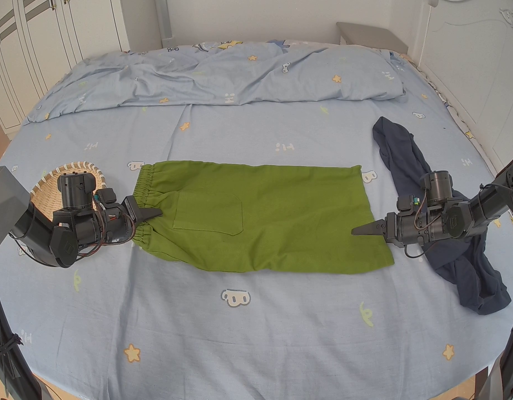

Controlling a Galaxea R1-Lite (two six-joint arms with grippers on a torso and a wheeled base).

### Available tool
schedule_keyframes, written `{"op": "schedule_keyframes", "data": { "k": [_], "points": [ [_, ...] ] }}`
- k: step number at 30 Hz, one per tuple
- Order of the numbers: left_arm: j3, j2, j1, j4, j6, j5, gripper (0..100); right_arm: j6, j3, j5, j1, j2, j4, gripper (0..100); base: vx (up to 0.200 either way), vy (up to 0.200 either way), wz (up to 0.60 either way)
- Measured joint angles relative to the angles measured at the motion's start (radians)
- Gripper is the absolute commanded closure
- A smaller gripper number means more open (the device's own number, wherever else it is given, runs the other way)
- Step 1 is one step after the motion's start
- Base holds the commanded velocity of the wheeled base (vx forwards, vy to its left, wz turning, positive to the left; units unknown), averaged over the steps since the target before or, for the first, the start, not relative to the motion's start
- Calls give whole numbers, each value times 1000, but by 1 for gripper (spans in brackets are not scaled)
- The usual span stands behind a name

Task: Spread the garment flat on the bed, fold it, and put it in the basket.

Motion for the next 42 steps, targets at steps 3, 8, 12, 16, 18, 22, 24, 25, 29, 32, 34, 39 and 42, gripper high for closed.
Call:
{"op": "schedule_keyframes", "data": {
  "k": [3, 8, 12, 16, 18, 22, 24, 25, 29, 32, 34, 39, 42],
  "points": [
    [0, 0, 0, -1, 0, 0, 100, 5, -4, -2, -20, 3, 4, 100, 0, 0, 0],
    [0, 0, 0, 0, 0, 0, 100, 20, -8, 38, -42, 8, 8, 100, 0, 0, 0],
    [0, 1, 0, 0, 0, -1, 100, 33, -11, 61, -62, 7, 4, 100, 0, 0, 0],
    [-1, 2, 0, 4, 0, -1, 100, 33, -11, 62, -75, 3, 2, 100, 0, 0, 0],
    [-3, 2, 0, 9, 0, -1, 100, 34, -10, 62, -79, -4, 5, 100, 0, 0, 0],
    [-4, -7, 1, 48, 3, 0, 100, 44, 2, 63, -81, -55, 26, 100, 0, 0, 0],
    [-6, -19, 1, 97, 7, 0, 100, 50, 10, 64, -81, -95, 48, 100, 0, 0, 0],
    [-7, -28, 1, 134, 10, -1, 100, 51, 15, 64, -79, -118, 64, 100, 0, 0, 0],
    [-7, -70, 3, 310, 53, -1, 100, 51, 39, 65, -73, -207, 150, 100, 0, 0, 0],
    [0, -111, 5, 432, 96, -2, 100, 41, 74, 65, -69, -267, 204, 100, 0, 0, 0],
    [16, -140, 6, 475, 113, -2, 100, 32, 110, 65, -69, -297, 224, 100, 0, 0, 0],
    [107, -208, 6, 495, 142, 0, 100, -13, 242, 60, -74, -359, 233, 100, 0, 0, 0],
    [193, -250, 3, 497, 166, 2, 100, -54, 334, 58, -78, -385, 233, 100, 0, 0, 0]
  ]
}}
